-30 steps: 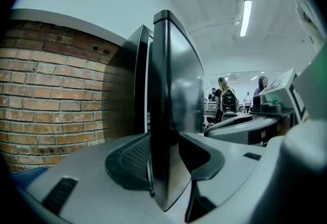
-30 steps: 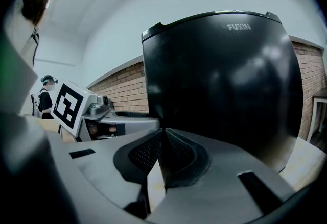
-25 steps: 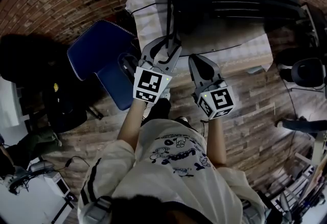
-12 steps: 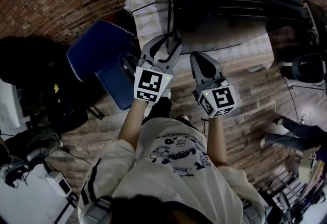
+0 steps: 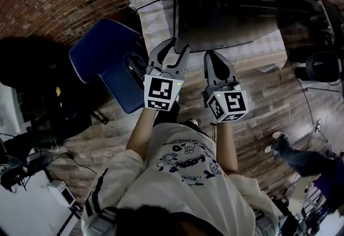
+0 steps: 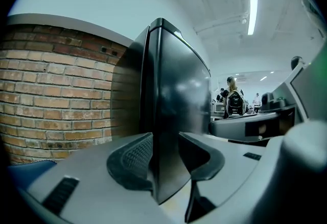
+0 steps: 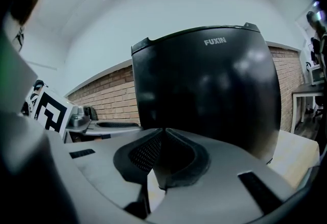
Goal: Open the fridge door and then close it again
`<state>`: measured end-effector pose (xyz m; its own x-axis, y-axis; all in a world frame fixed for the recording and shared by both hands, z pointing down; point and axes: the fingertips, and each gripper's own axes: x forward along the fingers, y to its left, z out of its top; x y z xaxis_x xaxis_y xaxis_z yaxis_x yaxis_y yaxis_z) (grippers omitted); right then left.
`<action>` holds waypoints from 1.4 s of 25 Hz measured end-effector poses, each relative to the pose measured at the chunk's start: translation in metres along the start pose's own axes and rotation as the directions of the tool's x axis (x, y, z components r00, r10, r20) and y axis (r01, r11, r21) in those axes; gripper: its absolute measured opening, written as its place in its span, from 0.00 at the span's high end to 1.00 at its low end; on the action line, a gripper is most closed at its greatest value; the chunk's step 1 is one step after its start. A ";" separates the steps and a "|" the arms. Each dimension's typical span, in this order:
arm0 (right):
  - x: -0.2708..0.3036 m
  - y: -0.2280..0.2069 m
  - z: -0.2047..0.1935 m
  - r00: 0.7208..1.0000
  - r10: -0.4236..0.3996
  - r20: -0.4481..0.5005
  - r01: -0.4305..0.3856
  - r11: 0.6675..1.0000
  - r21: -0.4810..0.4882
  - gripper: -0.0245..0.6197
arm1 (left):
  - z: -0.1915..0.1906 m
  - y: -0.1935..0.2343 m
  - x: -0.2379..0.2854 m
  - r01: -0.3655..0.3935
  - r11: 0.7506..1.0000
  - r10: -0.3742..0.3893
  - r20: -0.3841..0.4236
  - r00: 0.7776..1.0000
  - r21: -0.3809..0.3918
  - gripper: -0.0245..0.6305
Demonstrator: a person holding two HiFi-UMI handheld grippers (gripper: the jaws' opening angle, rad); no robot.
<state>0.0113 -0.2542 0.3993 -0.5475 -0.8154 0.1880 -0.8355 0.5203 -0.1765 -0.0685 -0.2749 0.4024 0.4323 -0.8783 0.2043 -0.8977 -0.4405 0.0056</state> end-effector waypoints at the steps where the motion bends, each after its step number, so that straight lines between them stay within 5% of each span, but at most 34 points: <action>1: -0.002 0.001 0.000 1.000 0.000 0.003 0.000 1.000 0.002 0.91 | 0.001 -0.003 -0.002 -0.003 1.000 0.003 0.003 1.000 -0.003 0.71; 16: -0.037 0.007 0.012 0.997 -0.054 0.056 0.055 0.998 -0.015 0.91 | 0.024 -0.032 -0.040 -0.084 0.996 0.085 0.064 0.994 -0.027 0.81; 35: -0.076 0.010 0.013 0.992 -0.091 0.083 0.093 0.996 -0.019 0.91 | 0.029 -0.072 -0.060 -0.071 0.997 0.071 0.081 0.994 -0.005 0.82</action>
<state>0.0453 -0.1908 0.3704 -0.4637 -0.8775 0.1227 -0.8834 0.4472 -0.1402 -0.0278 -0.1956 0.3614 0.3730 -0.9195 0.1241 -0.9265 -0.3764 -0.0043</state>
